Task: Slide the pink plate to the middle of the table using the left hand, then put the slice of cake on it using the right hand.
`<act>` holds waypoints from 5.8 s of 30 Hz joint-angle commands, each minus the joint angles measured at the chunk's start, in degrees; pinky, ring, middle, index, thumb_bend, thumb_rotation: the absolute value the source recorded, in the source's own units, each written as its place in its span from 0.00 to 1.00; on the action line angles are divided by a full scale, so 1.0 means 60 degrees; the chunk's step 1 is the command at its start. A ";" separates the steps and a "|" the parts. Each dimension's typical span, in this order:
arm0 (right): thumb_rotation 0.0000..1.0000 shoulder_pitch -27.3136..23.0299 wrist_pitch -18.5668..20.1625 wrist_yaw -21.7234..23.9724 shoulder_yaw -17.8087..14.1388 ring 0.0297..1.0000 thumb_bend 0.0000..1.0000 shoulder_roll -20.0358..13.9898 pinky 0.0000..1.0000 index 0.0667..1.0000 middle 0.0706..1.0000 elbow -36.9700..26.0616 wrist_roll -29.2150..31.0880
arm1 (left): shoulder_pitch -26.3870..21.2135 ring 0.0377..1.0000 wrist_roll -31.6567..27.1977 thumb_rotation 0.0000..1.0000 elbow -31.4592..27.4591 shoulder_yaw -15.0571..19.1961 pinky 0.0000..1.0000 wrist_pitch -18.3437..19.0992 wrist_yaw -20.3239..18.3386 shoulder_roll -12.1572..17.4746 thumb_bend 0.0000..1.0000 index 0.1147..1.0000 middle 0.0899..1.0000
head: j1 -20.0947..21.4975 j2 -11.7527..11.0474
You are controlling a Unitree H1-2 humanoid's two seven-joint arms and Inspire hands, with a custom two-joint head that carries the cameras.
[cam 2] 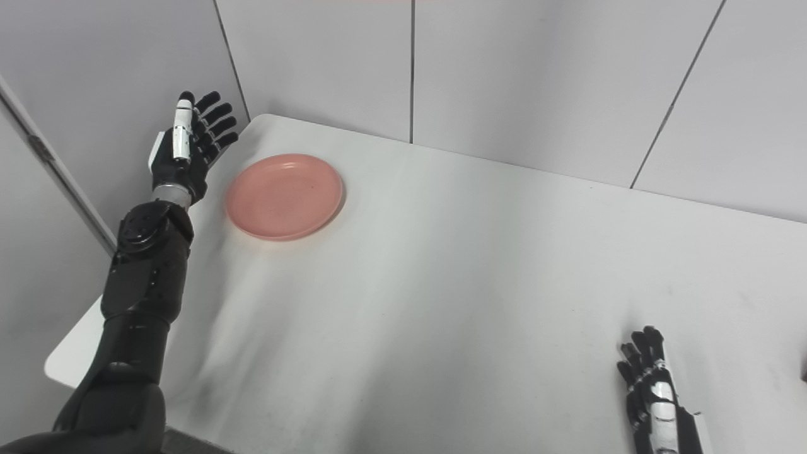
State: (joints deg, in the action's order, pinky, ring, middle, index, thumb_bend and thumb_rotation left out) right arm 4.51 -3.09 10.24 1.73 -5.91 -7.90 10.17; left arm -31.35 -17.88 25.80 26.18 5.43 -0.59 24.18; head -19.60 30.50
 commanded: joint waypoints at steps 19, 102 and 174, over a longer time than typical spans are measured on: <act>1.00 0.0202 0.0237 -0.0003 -0.0112 0.98 0.35 -0.0167 1.00 1.00 0.99 0.0010 -0.0001 | -0.0511 0.80 -0.0309 1.00 0.1167 0.0171 0.79 -0.0794 0.0025 0.0682 0.39 0.77 0.79 | -0.0025 0.0070; 1.00 0.0298 0.0315 -0.0287 0.0192 0.97 0.35 0.0211 0.99 0.99 0.98 -0.0279 -0.0537 | 0.1634 0.83 -0.1121 1.00 -0.2776 -0.2340 0.83 0.1618 -0.1062 -0.2929 0.39 0.81 0.82 | 0.1467 0.0695; 1.00 -0.1071 0.1046 -0.1968 0.0597 0.90 0.61 0.0583 0.85 0.94 0.92 -0.1755 -0.4777 | 0.2781 0.81 -0.0801 1.00 -0.1463 -0.3568 0.80 -0.0083 -0.3104 -0.3212 0.44 0.79 0.81 | 0.7466 0.0899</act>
State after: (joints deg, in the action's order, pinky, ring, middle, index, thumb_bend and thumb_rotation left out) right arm -0.87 3.55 -0.51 5.55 -2.29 -16.42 -16.86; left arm -17.28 -22.85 13.31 4.35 3.88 -19.22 4.03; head 25.22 35.95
